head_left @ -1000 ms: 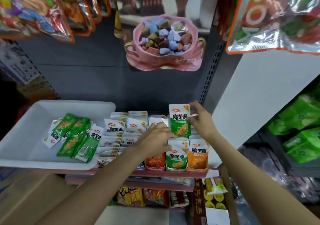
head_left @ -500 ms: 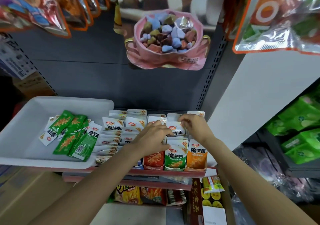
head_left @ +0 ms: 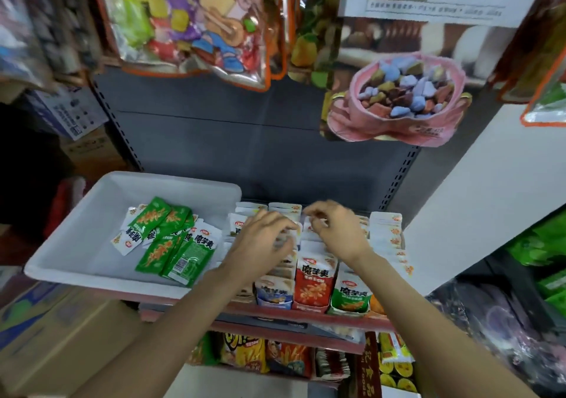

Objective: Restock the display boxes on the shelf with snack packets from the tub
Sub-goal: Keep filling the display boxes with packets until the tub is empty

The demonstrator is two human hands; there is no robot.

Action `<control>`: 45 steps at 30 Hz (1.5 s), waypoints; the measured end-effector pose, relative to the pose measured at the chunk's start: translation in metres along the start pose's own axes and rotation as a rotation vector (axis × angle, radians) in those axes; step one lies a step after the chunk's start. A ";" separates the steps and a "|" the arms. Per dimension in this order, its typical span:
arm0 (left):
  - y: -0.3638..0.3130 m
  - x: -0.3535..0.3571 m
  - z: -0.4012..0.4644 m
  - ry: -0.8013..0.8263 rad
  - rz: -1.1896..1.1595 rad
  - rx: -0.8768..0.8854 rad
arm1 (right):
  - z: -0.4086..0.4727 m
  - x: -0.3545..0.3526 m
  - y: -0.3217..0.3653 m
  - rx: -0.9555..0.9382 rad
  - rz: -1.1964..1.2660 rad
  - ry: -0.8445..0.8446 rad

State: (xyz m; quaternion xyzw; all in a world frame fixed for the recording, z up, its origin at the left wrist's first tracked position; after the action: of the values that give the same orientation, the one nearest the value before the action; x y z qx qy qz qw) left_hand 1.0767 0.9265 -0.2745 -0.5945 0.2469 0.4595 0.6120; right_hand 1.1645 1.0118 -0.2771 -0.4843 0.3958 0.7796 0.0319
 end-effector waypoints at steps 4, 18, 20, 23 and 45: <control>0.078 -0.046 -0.017 -0.121 -0.087 -0.184 | 0.031 0.045 0.064 -0.063 0.063 0.033; 0.325 -0.035 -0.058 0.299 0.222 -0.722 | 0.075 0.265 0.129 0.220 -0.010 0.446; 0.337 -0.024 -0.056 0.364 0.243 -0.712 | 0.068 0.280 0.117 0.278 -0.038 0.522; 0.344 -0.007 -0.055 0.470 0.301 -0.695 | 0.060 0.295 0.101 0.346 -0.102 0.633; 0.346 0.008 -0.051 0.617 0.176 -0.477 | 0.084 0.308 0.088 0.367 -0.277 0.489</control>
State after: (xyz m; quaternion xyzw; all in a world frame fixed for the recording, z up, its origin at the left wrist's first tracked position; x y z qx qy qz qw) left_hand 0.7967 0.8352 -0.4636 -0.8065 0.3554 0.3545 0.3123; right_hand 0.9021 0.9036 -0.4479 -0.6925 0.4560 0.5442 0.1283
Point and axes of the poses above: each hand's wrist, its own z-axis towards the middle knuckle, its own x-axis out of the palm, y = z × x, the point moved 10 cm from there along z, towards the middle knuckle, and after that the axes turned 11 degrees about -x, right-handed, at the moved point
